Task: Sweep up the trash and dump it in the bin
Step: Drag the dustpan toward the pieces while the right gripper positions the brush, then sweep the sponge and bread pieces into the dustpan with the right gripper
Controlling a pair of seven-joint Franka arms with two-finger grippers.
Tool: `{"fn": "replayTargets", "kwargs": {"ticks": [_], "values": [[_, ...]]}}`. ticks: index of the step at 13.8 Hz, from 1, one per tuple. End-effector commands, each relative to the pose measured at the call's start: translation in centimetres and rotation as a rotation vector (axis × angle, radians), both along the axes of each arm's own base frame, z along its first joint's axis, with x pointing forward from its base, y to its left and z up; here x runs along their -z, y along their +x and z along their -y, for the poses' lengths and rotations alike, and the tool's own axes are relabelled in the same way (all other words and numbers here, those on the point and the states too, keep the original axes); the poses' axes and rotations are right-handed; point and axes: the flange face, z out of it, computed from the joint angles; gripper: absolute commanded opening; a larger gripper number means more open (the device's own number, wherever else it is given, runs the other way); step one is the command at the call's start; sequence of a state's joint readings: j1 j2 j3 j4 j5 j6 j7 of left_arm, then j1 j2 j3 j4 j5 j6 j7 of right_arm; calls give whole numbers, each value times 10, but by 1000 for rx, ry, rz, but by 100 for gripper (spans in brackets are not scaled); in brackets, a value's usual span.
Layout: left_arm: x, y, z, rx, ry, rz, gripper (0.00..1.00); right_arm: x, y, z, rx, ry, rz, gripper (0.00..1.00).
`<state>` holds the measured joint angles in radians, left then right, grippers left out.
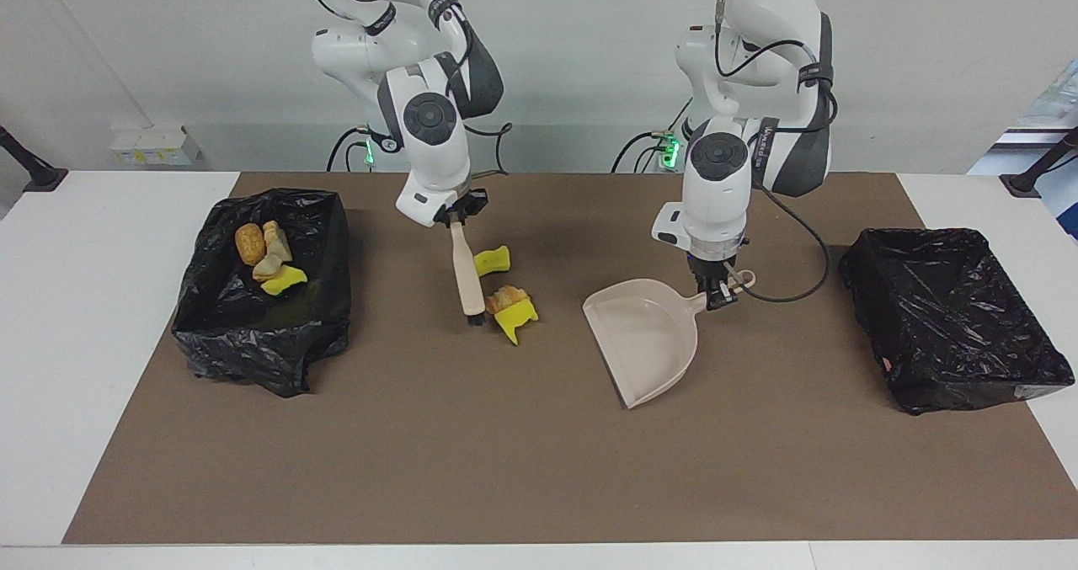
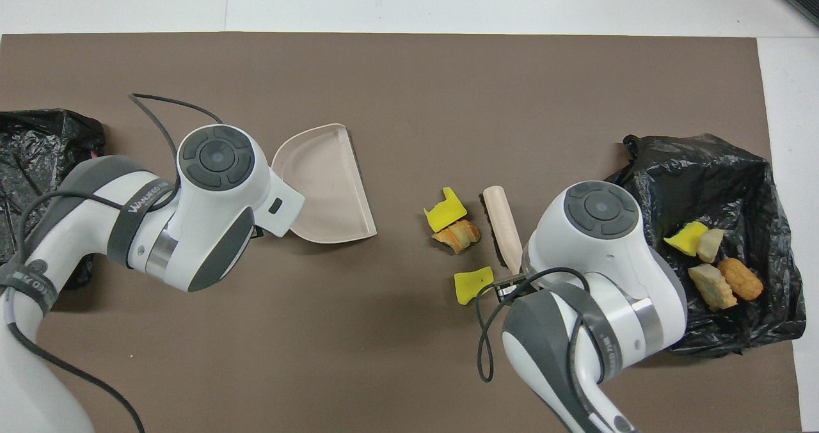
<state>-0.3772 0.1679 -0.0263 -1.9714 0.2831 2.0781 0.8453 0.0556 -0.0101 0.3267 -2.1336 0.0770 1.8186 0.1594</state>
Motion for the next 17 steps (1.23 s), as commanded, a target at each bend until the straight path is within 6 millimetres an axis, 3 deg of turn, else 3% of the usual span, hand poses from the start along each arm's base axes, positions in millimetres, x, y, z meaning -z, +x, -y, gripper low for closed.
{"fn": "replayTargets", "kwargs": {"ticks": [1, 4, 7, 9, 15, 17], "values": [[6, -39, -6, 67, 25, 3, 0, 11, -30, 15, 95, -28, 16, 0], [8, -53, 7, 95, 31, -7, 0, 28, -64, 15, 197, -48, 56, 0], [8, -69, 20, 129, 36, -12, 0, 56, -67, -16, 237, -9, 73, 0], [12, -77, 18, 134, 37, -15, 0, 54, -57, -29, 220, 18, 97, 0], [17, -82, 14, 166, 52, -8, 0, 63, -20, -121, 156, 90, 55, 0], [18, -87, 11, 167, 55, -10, 0, 60, -17, -154, 136, 121, 60, 0]]}}
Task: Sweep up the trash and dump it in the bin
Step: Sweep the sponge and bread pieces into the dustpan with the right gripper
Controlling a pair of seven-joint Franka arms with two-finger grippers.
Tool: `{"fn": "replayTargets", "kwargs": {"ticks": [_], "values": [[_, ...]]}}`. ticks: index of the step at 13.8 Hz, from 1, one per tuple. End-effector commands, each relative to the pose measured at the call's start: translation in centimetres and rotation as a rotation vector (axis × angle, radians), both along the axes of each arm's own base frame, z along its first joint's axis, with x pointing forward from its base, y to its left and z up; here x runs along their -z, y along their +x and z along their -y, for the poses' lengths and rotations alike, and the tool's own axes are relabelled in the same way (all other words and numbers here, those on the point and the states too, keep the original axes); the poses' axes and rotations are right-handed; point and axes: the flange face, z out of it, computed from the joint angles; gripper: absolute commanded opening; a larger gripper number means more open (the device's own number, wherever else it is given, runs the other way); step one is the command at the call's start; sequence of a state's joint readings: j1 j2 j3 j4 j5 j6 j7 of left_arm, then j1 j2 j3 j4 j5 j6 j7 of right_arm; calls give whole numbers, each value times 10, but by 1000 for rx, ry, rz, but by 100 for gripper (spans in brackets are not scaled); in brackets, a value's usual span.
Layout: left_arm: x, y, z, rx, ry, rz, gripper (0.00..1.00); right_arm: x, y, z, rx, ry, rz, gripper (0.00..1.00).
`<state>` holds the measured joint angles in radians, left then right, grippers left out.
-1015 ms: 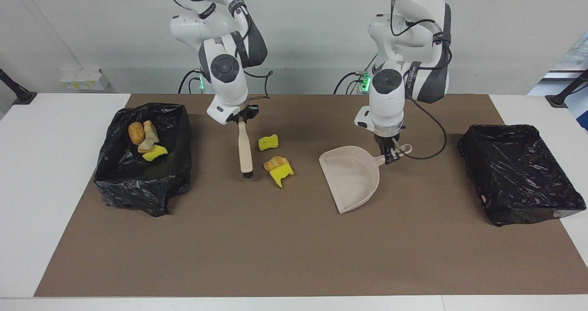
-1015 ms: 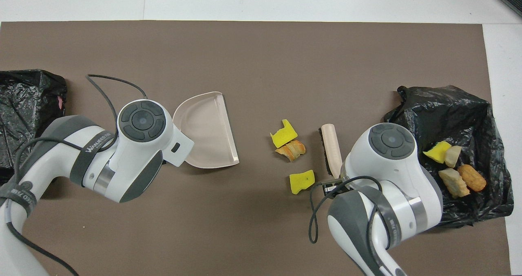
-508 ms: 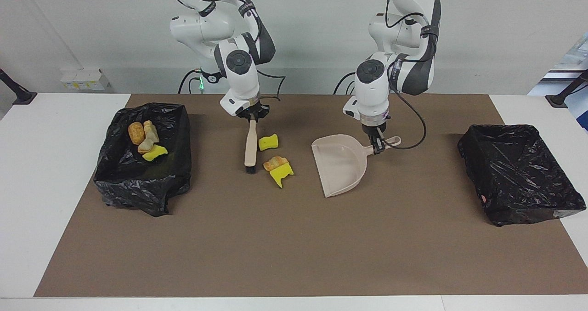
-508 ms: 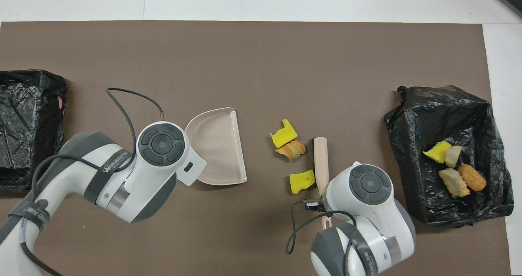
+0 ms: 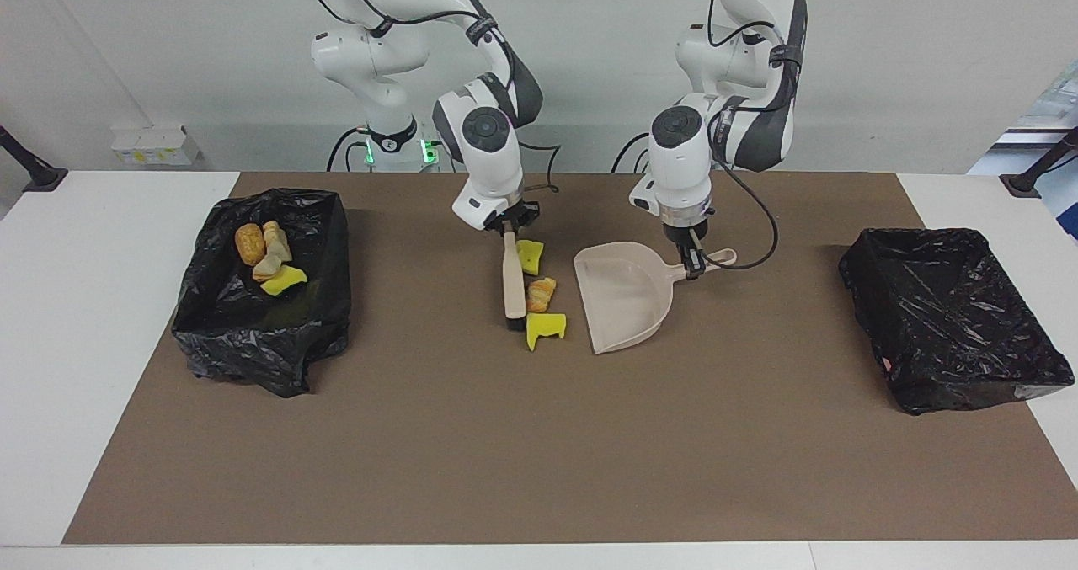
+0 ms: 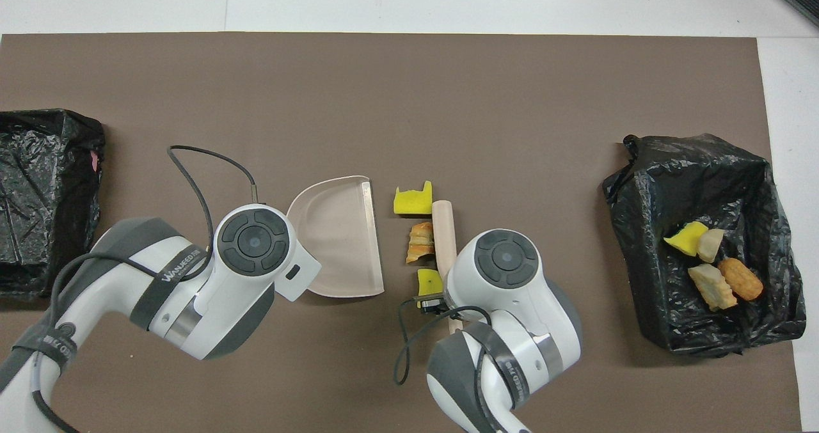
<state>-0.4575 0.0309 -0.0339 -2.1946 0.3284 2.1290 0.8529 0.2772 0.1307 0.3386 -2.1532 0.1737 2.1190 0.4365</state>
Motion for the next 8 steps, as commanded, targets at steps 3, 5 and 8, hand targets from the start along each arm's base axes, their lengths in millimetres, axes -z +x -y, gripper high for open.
{"fn": "replayTargets", "kwargs": {"ticks": [3, 5, 8], "values": [[2, -15, -11, 28, 10, 7, 0, -12, 8, -77, 75, 173, -40, 0], [1, -13, -14, 23, 7, 11, 0, -26, 2, -98, 98, 238, -53, 0], [3, -13, -16, 29, 10, 4, 0, -55, 0, -78, 101, 217, -100, 0]]}}
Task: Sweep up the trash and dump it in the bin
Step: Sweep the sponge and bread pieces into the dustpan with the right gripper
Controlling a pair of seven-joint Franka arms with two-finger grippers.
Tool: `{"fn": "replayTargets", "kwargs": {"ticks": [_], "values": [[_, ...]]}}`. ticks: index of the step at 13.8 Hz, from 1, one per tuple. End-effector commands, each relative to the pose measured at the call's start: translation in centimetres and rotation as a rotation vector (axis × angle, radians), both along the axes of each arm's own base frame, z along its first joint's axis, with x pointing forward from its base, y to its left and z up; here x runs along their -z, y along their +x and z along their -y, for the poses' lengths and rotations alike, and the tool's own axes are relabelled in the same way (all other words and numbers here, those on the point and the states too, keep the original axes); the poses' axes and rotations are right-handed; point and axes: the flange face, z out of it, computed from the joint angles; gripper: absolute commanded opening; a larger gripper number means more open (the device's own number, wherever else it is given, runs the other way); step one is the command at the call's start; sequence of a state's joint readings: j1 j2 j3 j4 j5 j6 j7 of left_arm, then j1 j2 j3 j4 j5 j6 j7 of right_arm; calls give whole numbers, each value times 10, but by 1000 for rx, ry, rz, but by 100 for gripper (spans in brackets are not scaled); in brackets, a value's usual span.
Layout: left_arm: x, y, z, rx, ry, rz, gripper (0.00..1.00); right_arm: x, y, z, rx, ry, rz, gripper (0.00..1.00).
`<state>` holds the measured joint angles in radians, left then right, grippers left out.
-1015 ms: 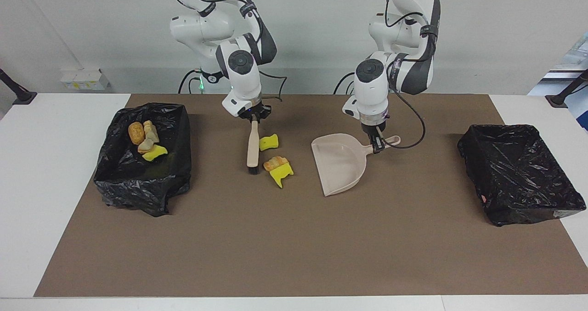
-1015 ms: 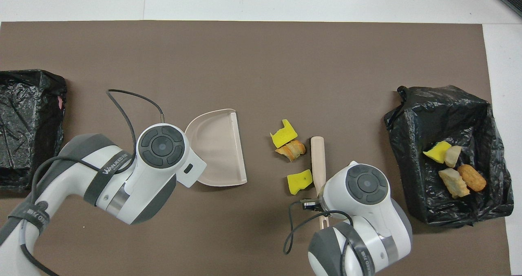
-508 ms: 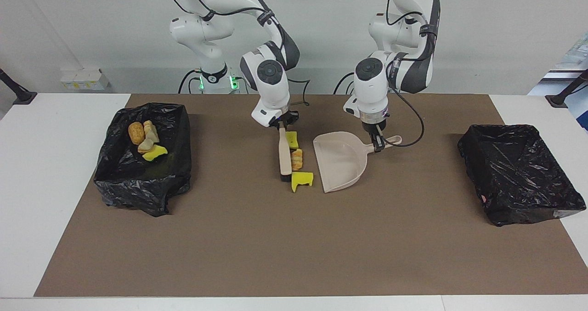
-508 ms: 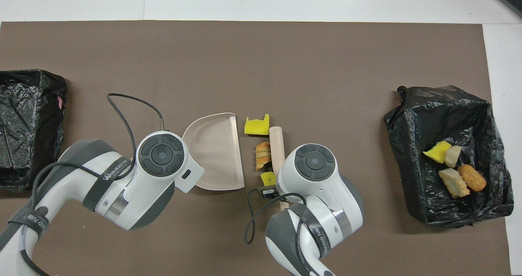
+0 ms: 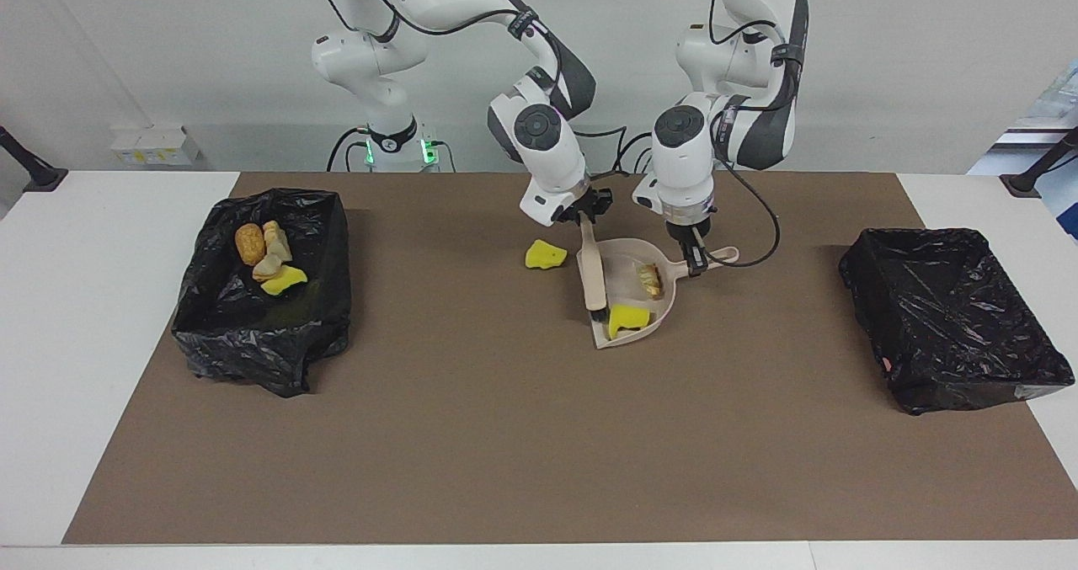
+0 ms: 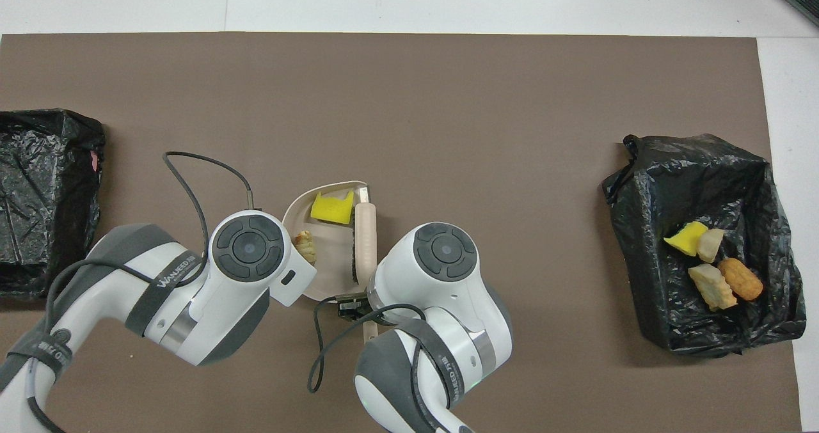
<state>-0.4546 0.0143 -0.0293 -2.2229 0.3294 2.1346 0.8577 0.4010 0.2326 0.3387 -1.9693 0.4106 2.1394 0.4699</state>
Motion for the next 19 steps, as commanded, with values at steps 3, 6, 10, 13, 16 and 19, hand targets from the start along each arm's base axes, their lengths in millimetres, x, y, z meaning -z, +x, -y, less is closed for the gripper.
{"fn": "replayTargets", "kwargs": {"ticks": [3, 6, 10, 13, 16, 19], "values": [[-1, -9, -9, 70, 13, 0, 0, -54, -4, 57, 68, -90, -126, 0], [-6, -26, 7, 179, 90, 28, 0, -47, -38, 77, 239, -235, -169, 0], [-2, -44, 5, 187, 93, 22, 0, -10, -105, 87, 318, -318, -114, 0], [0, -47, 3, 179, 96, 20, 0, 25, -107, 70, 297, -297, -87, 0], [4, -48, -9, 154, 108, 0, 0, 42, -90, 23, 226, -205, -33, 0], [4, -43, -15, 151, 106, -1, 0, 39, -71, -17, 256, -91, -3, 0]]}}
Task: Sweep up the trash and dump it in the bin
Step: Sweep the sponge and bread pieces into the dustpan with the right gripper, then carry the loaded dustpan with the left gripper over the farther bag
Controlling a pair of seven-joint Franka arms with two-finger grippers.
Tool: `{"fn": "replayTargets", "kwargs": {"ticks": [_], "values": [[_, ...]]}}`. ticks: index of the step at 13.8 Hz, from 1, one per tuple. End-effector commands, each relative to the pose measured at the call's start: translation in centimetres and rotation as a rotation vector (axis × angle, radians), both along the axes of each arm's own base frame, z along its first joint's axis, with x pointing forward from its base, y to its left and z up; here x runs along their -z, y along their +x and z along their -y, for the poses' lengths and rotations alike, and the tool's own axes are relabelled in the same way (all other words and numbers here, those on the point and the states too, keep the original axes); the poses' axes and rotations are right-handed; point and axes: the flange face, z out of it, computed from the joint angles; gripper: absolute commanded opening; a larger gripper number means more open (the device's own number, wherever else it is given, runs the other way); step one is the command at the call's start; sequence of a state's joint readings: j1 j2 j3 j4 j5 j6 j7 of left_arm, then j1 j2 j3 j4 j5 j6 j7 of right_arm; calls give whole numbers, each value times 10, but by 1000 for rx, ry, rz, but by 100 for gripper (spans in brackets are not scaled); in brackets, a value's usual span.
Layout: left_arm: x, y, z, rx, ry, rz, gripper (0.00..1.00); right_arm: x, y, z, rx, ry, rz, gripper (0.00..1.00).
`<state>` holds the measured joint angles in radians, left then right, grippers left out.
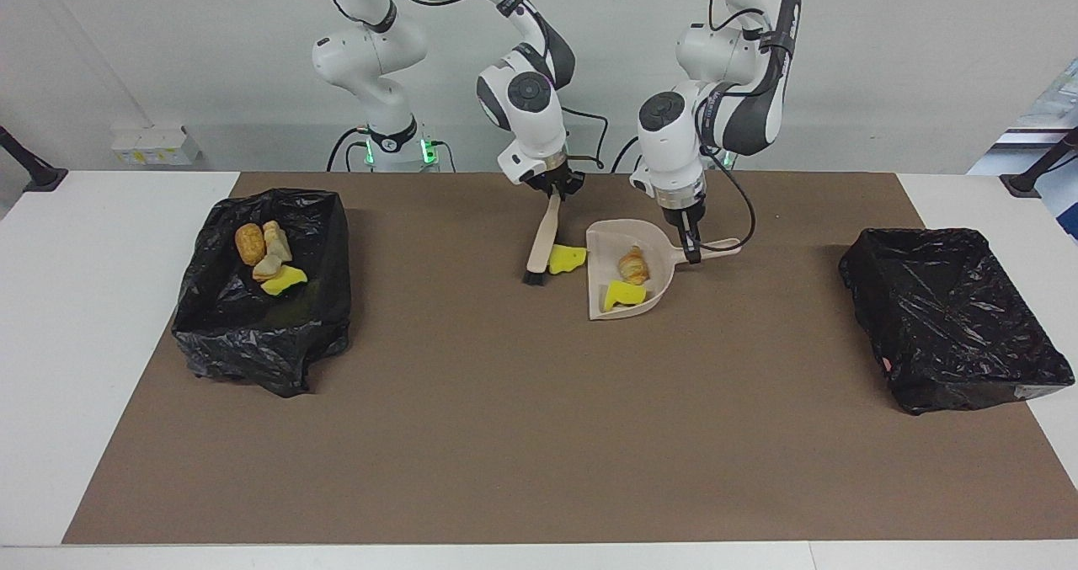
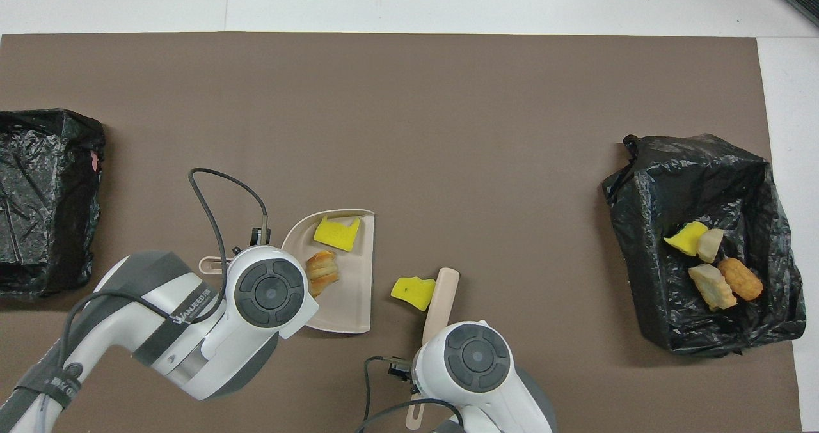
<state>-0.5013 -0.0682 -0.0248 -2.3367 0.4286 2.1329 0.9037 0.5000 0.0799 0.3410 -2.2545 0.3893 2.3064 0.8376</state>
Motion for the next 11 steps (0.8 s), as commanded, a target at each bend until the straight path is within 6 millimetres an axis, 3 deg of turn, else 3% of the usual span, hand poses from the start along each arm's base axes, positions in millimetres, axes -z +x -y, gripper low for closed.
{"fn": "replayTargets", "kwargs": {"ticks": [1, 3, 6, 8, 11], "values": [[-2, 3, -25, -15, 12, 6, 0, 3, 10, -40, -11, 119, 28, 0], [-1, 9, -34, -20, 7, 5, 0, -1, 6, -47, -19, 189, 16, 0], [1, 26, -54, -10, -16, 13, 0, -1, 4, -44, -50, 195, -1, 0], [-3, 43, -82, 9, -39, 24, 0, 1, 6, -34, -64, 157, -42, 0], [-33, 75, -135, 7, -110, 18, 0, -4, 7, -19, -117, 45, -47, 0]]}}
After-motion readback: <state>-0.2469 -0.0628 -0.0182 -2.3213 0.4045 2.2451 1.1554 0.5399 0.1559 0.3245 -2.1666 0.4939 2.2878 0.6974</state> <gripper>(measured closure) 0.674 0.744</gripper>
